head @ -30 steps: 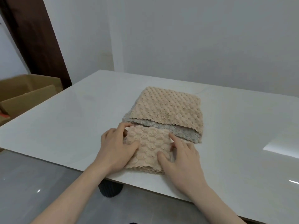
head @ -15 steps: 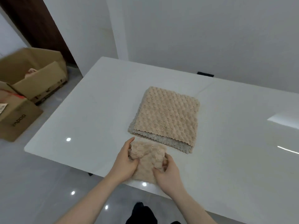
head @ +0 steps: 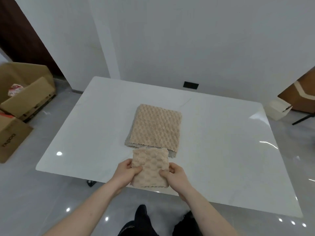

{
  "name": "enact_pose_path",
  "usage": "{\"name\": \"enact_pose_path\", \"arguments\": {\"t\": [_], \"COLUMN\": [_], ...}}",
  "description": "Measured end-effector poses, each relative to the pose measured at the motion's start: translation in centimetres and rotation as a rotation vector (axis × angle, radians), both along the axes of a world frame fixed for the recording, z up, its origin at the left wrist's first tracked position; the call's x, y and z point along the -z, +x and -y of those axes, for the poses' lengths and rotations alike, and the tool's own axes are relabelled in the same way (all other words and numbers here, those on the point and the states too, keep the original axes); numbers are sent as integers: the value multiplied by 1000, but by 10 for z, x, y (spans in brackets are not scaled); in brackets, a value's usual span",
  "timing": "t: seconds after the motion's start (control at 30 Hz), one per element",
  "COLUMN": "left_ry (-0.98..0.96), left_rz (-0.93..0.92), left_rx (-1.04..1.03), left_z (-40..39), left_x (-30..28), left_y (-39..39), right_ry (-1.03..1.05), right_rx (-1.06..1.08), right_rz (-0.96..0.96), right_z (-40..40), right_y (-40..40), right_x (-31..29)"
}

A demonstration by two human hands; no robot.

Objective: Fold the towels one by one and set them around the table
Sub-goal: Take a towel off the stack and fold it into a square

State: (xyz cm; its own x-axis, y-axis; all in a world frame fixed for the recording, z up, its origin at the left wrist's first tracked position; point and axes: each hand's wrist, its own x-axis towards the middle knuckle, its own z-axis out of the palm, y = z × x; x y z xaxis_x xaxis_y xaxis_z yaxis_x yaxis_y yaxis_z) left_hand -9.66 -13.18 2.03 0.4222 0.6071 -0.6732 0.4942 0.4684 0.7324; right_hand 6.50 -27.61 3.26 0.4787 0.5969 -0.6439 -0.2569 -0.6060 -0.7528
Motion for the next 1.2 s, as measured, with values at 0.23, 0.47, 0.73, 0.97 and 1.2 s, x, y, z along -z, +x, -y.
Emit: {"name": "enact_pose_path", "arguments": {"t": [0.23, 0.47, 0.73, 0.97, 1.2], "left_ry": [195, 234, 248, 246, 248], "left_rz": [41, 73, 90, 48, 54], "left_rx": [70, 70, -2, 30, 65], "left_z": [47, 139, 247, 256, 260], "left_x": [-30, -42, -66, -73, -60], "left_y": [59, 127, 201, 261, 347], "right_ry": [46, 102, 100, 108, 86], "right_rx": [39, -46, -53, -81, -50], "right_rz": [36, 91, 34, 16, 17], "right_z": [39, 140, 230, 242, 254], "right_y": [44, 129, 212, 278, 360], "right_x": [-15, -24, -40, -43, -37]}}
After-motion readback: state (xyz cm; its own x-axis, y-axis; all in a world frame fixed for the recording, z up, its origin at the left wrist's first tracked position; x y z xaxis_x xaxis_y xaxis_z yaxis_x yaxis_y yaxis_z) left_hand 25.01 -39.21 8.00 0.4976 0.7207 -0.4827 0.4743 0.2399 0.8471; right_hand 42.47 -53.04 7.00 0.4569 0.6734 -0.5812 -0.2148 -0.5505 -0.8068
